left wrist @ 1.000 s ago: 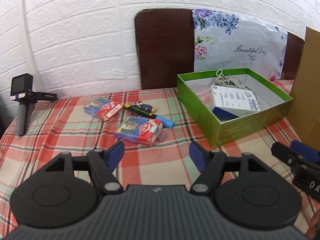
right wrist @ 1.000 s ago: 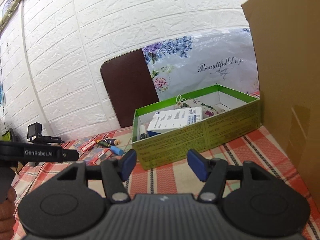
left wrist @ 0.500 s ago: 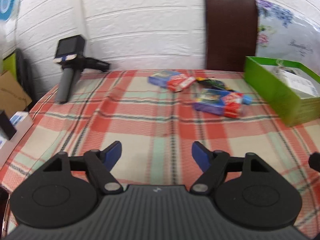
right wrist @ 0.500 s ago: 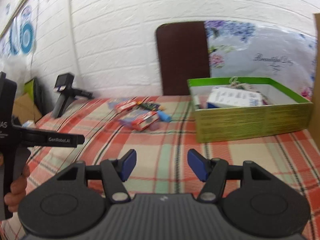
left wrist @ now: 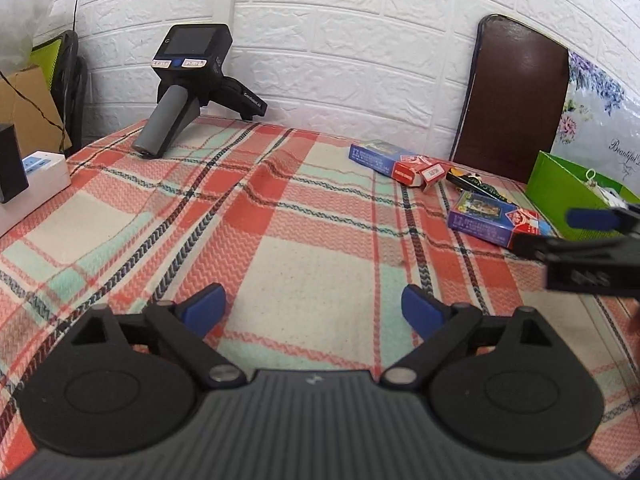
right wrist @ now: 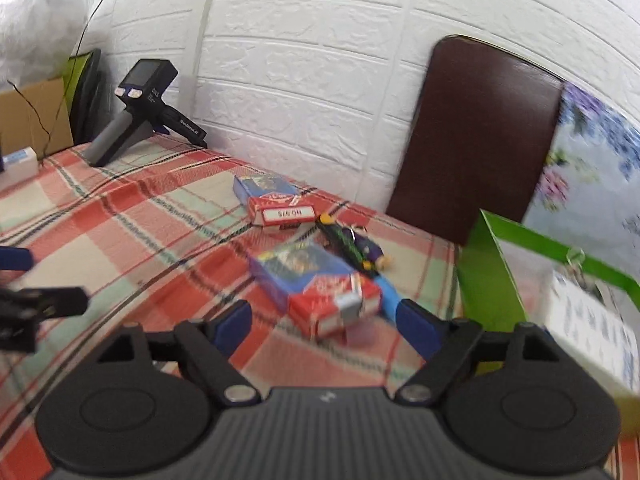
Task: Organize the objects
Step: 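Move the right gripper to the red-and-blue card box on the table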
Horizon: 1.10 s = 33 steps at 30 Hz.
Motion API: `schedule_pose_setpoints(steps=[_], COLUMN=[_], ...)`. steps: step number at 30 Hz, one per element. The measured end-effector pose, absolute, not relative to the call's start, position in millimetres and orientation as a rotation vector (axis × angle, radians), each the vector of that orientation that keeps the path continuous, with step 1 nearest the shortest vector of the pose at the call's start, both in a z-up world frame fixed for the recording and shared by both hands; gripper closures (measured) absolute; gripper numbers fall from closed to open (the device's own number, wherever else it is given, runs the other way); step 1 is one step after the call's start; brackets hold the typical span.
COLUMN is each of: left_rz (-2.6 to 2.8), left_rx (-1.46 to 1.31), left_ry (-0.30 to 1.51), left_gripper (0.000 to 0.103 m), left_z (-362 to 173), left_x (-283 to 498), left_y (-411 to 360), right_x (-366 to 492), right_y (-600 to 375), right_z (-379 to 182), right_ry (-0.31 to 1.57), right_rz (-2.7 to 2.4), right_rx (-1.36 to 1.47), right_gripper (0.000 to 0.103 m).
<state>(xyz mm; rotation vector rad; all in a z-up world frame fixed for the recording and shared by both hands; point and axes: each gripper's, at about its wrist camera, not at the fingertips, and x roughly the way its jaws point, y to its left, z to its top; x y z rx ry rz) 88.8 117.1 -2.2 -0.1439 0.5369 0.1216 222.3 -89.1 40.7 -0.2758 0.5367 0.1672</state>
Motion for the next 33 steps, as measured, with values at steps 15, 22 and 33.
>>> schedule_pose_setpoints(steps=[15,22,33], left_rz=[0.104,0.1,0.024], left_rx=[-0.169,-0.155,-0.17], left_ry=[0.527,0.54,0.606], left_gripper=[0.005,0.002,0.0], left_z=[-5,-7,10], left_x=[92,94,91], left_y=[121,120,103], right_x=[194,105,53], right_y=[-94,-115,-149], right_z=[22,23,19], right_ry=[0.601,0.599,0.623], right_rz=[0.242,0.184,0.133], right_rx=[-0.219,-0.132,-0.034], right_gripper=[0.042,0.042,0.031])
